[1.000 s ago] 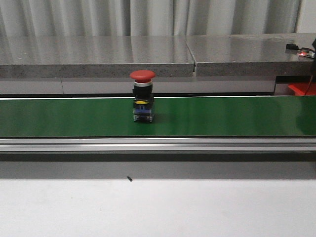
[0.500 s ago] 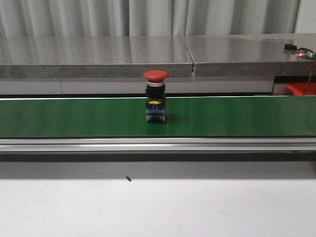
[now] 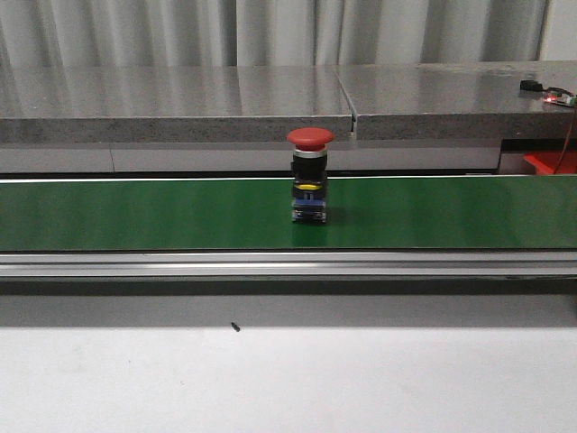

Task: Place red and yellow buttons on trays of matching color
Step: 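Move the right gripper back over the second red button on the belt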

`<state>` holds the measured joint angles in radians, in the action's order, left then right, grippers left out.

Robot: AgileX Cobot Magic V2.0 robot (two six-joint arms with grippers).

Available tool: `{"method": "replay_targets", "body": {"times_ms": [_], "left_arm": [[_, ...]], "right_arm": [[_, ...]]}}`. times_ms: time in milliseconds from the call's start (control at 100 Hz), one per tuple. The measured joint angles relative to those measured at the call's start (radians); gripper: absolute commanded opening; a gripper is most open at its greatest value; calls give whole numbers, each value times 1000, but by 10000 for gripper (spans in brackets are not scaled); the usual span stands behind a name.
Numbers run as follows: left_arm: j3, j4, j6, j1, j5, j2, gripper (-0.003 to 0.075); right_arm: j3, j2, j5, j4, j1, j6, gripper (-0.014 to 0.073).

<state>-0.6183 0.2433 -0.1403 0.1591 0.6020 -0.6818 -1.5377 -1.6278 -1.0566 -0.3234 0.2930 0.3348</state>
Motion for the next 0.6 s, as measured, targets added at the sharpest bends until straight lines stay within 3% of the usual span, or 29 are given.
{"method": "replay_targets", "body": {"times_ms": [260, 600], "left_arm": [[0, 0, 0, 0, 0, 0, -20], [0, 0, 0, 0, 0, 0, -20]], "right_arm": [[189, 88, 89, -2, -168, 6, 578], [216, 90, 110, 2, -372, 6, 578]]}}
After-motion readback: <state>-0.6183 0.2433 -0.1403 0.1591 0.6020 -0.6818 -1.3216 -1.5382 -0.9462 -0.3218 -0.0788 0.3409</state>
